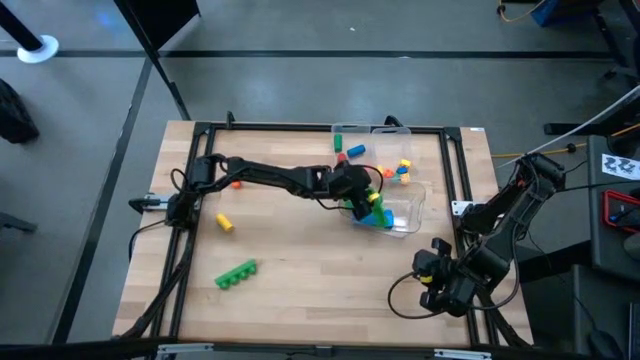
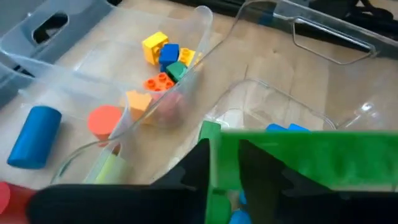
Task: Sort blocks by size
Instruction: Put the top large green 4 stud game piece into the bottom transparent bin, then put the large green 4 stud game piece into the bottom transparent bin
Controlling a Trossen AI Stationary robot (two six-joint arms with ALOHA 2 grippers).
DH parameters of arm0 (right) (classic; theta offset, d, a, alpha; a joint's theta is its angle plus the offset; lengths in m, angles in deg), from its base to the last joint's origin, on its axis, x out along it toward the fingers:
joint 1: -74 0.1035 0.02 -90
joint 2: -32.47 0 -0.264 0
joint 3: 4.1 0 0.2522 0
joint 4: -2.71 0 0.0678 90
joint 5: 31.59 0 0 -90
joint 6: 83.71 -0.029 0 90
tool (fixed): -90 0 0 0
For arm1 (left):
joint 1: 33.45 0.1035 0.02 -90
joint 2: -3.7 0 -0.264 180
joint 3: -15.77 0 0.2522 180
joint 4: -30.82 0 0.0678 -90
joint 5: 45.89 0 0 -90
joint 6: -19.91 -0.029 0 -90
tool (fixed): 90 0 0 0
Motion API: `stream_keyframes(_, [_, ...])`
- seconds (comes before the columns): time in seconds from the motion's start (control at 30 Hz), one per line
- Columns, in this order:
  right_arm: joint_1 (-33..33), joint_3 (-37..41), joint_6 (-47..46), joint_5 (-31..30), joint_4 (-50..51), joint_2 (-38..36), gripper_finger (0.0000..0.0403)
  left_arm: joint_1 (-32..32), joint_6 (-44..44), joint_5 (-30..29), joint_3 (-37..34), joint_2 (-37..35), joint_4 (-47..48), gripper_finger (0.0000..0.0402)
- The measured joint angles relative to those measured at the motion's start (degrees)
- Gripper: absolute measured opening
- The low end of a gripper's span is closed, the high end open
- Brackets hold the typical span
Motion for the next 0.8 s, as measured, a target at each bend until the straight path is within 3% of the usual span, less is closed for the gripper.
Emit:
stream_keyframes(0.17, [0.0, 0.0, -0.3, 0.0, -0.2, 0.0, 0.0021, 0.1, -3.6, 0.0, 0.0, -0.4, 0.0, 0.012])
stream_keyframes(0.33, [0.0, 0.0, -0.3, -1.9, -2.0, 0.0, 0.0081, 0.0, -6.3, 0.3, 0.0, -6.2, 5.5, 0.0135])
stream_keyframes(0.53, [0.0, 0.1, -0.1, -8.9, -2.7, 0.1, 0.0136, -2.8, -2.0, 5.6, 0.1, -17.4, 27.9, 0.0136])
stream_keyframes(0.67, [0.0, 0.1, 2.4, -12.1, -2.7, 0.1, 0.0148, -6.2, 6.3, 11.4, 0.1, -23.1, 45.6, 0.0137])
stream_keyframes(0.8, [0.0, 0.1, 5.6, -13.1, -2.7, 0.1, 0.0149, -11.3, 13.6, 12.5, 0.0, -24.3, 59.4, 0.0137])
